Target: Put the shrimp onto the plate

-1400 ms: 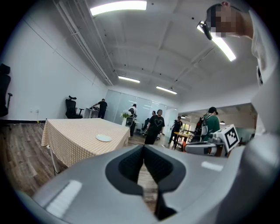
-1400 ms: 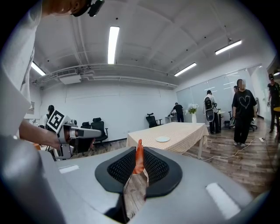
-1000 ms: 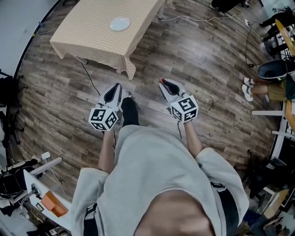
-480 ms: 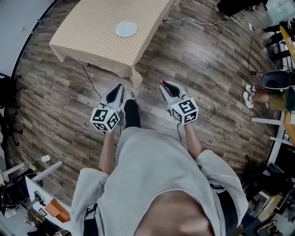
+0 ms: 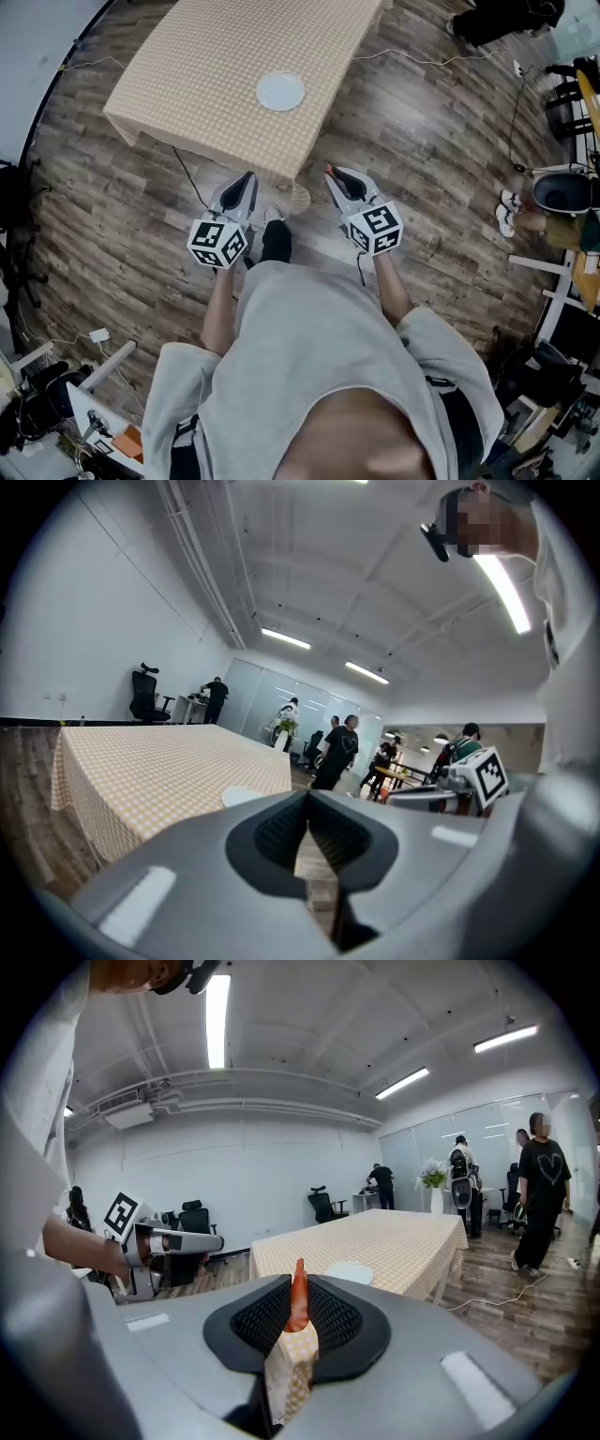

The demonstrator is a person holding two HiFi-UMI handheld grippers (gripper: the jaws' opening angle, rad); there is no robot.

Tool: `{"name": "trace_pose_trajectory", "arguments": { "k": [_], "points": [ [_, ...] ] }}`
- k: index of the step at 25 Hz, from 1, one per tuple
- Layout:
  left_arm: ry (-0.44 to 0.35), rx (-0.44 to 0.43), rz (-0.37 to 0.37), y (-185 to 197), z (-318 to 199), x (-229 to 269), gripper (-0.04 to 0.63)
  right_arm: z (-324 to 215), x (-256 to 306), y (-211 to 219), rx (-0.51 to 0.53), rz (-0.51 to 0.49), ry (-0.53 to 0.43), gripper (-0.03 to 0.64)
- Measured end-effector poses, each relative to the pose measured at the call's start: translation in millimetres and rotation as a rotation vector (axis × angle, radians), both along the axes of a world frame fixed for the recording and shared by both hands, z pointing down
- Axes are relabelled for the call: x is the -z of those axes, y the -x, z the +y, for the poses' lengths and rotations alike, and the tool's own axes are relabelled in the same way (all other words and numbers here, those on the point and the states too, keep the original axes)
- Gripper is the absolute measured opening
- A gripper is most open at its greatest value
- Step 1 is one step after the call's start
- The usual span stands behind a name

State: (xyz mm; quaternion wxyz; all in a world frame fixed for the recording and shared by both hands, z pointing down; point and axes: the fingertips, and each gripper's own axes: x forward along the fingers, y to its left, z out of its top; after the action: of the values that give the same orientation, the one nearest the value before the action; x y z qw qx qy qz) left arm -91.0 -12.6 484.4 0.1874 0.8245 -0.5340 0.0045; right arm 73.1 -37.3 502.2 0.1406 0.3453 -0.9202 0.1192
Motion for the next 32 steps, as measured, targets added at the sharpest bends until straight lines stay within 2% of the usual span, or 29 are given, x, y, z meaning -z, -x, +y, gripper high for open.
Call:
{"name": "trace_pose_trajectory", "arguments": {
  "k": [7,15,23,32],
  "points": [
    [-0.011,-0.026,0.01,51.3,-78.8,10.2,0.009,-78.8,12.0,57.5,-0.015,0.005,-0.012,0.054],
    [-0.007,-0.071,0.01,85.9,-149.8,10.4,0.009,-145.8,14.5,98.1,-0.041,0.02,-0.016,0.054],
    [-0.029,-0.098,0.014,99.6,-184.2,15.1,0.009,-175.5,17.4,107.8,-0.075,0.037,-0.033,0.054],
    [-0.013,-0.086,0.013,83.9,-194.8,8.2,0.009,-195.1,17.0,95.3,-0.058,0.035,-0.038,0.054]
  ]
}}
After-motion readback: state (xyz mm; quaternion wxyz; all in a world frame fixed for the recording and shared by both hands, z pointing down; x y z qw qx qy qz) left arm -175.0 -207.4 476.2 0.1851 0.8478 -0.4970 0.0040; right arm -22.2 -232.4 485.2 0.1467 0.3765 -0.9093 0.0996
